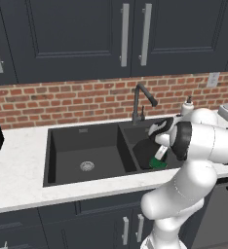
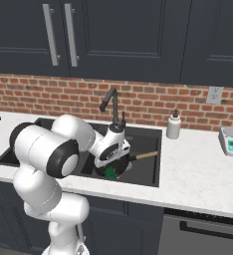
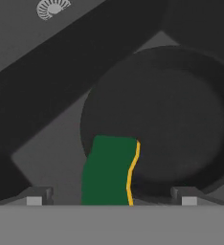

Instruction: Pick the pan and sponge and place them into the sink. Then turn on the water.

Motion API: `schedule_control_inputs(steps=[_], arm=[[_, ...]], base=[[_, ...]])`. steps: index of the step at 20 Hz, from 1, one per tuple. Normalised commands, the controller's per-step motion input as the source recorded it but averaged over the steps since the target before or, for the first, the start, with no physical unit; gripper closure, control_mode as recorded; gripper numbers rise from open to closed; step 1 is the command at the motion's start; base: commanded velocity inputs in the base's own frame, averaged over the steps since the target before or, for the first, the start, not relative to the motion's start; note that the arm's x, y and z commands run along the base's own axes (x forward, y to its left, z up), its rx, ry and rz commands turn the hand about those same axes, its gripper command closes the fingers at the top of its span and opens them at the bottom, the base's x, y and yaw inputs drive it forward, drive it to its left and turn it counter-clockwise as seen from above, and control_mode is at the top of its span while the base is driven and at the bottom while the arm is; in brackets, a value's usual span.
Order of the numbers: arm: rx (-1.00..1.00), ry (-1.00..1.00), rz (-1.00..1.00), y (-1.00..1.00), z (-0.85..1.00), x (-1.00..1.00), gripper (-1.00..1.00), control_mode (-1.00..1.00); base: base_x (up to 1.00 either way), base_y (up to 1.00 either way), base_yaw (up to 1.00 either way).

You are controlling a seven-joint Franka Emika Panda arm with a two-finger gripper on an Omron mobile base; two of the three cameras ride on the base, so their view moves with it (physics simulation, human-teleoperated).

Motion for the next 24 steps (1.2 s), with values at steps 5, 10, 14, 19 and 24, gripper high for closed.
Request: schedule_control_inputs(steps=[5, 10, 14, 19, 24], arm=[[0.0, 0.0, 0.0, 0.0, 0.0, -0.01, -1.0, -1.0], [0.0, 0.0, 0.0, 0.0, 0.09, -0.17, -1.0, -1.0], [0.0, -0.05, 0.0, -0.04, 0.31, -0.46, -1.0, -1.0], [0.03, -0.13, 0.0, -0.11, 0.42, -0.57, -1.0, -1.0], [0.02, -0.15, 0.0, -0.11, 0.48, -0.54, -1.0, -1.0]], base=[[0.0, 0.0, 0.0], [0.0, 0.0, 0.0], [0.0, 0.0, 0.0], [0.0, 0.0, 0.0], [0.0, 0.0, 0.0]])
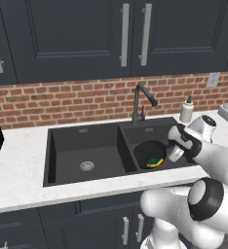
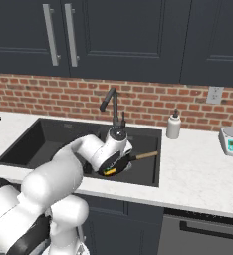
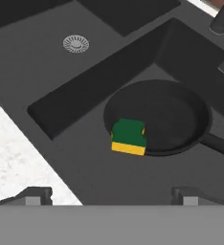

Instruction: Pick the pan and sponge and place them into the sink. Then turn on the water.

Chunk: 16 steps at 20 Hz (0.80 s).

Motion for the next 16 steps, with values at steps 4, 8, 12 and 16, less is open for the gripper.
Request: schedule_control_inputs(steps=[4, 8, 12, 16], arm=[[0.01, -0.14, 0.0, -0.02, 0.44, -0.28, -1.0, -1.0], [0.0, -0.07, 0.0, 0.0, 0.28, 0.0, -1.0, -1.0], [0.0, -0.01, 0.0, 0.0, 0.27, 0.12, -1.0, -1.0], [0.09, 0.0, -0.03, -0.12, 0.11, 0.29, -1.0, -1.0]], base=[[0.0, 0.0, 0.0], [0.0, 0.0, 0.0], [0.0, 0.0, 0.0], [0.0, 0.0, 0.0]])
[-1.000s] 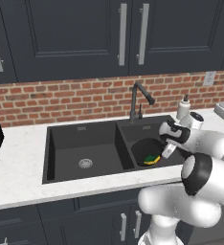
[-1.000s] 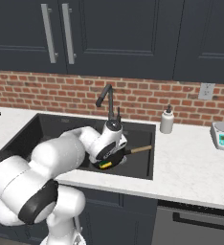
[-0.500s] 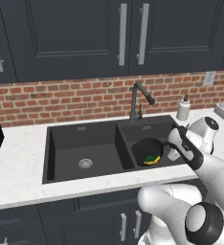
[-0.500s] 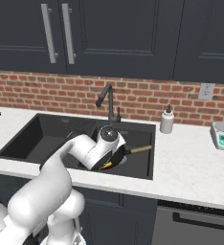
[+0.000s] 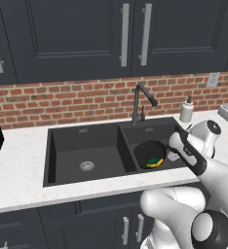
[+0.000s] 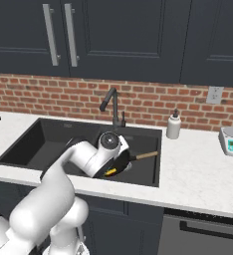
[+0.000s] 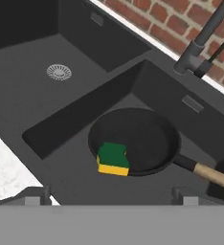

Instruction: Pick the pan and sponge and place them into the sink. Then turn on the water.

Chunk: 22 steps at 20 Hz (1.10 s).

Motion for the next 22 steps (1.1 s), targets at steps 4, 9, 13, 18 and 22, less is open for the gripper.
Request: schedule_control_inputs(steps=[4, 9, 13, 18, 22], arm=[[0.18, 0.0, -0.05, -0.17, 0.03, 0.18, -1.0, -1.0], [0.22, -0.02, -0.06, -0.12, 0.01, 0.16, -1.0, -1.0], [0.17, -0.06, -0.09, -0.2, 0.09, 0.18, -1.0, -1.0], [0.1, -0.06, -0.11, -0.11, 0.25, 0.09, -1.0, -1.0], [0.09, -0.15, -0.15, -0.1, 0.16, 0.0, -1.0, -1.0]], base=[[0.0, 0.0, 0.0], [0.0, 0.0, 0.0], [0.0, 0.0, 0.0], [0.0, 0.0, 0.0], [0.0, 0.0, 0.0]])
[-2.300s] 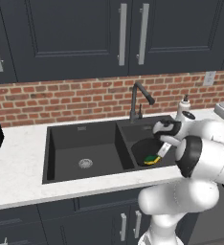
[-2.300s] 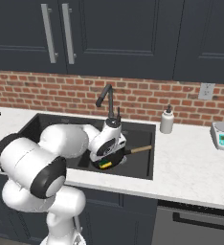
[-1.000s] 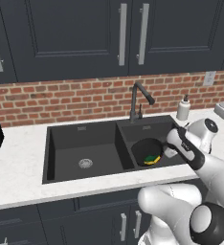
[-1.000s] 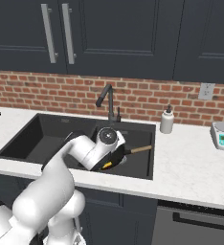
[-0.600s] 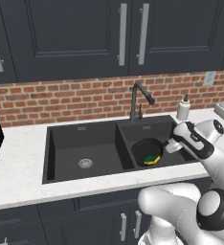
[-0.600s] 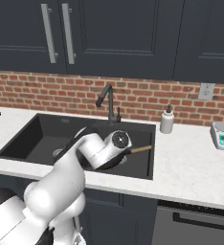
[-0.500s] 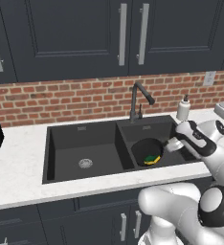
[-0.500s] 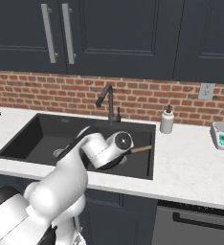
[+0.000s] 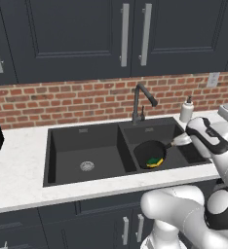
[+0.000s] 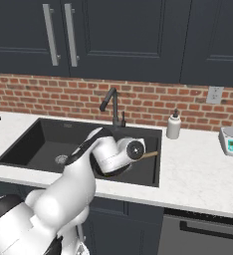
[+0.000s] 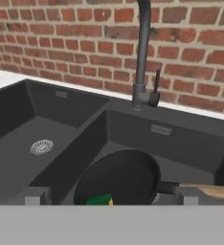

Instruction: Pick the pan and sponge and place them into the sink. Then turn on the water.

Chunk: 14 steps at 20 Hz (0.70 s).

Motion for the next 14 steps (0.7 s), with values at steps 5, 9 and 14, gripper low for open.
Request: schedule_control_inputs(steps=[5, 9, 14], arm=[[0.05, -0.15, -0.23, -0.12, 0.04, -0.05, -1.0, -1.0], [0.05, -0.15, -0.23, -0.03, 0.0, 0.0, -1.0, -1.0], [0.02, -0.12, -0.23, 0.05, 0.05, 0.1, -1.0, -1.0]], base=[[0.0, 0.0, 0.0], [0.0, 0.0, 0.0], [0.0, 0.0, 0.0]])
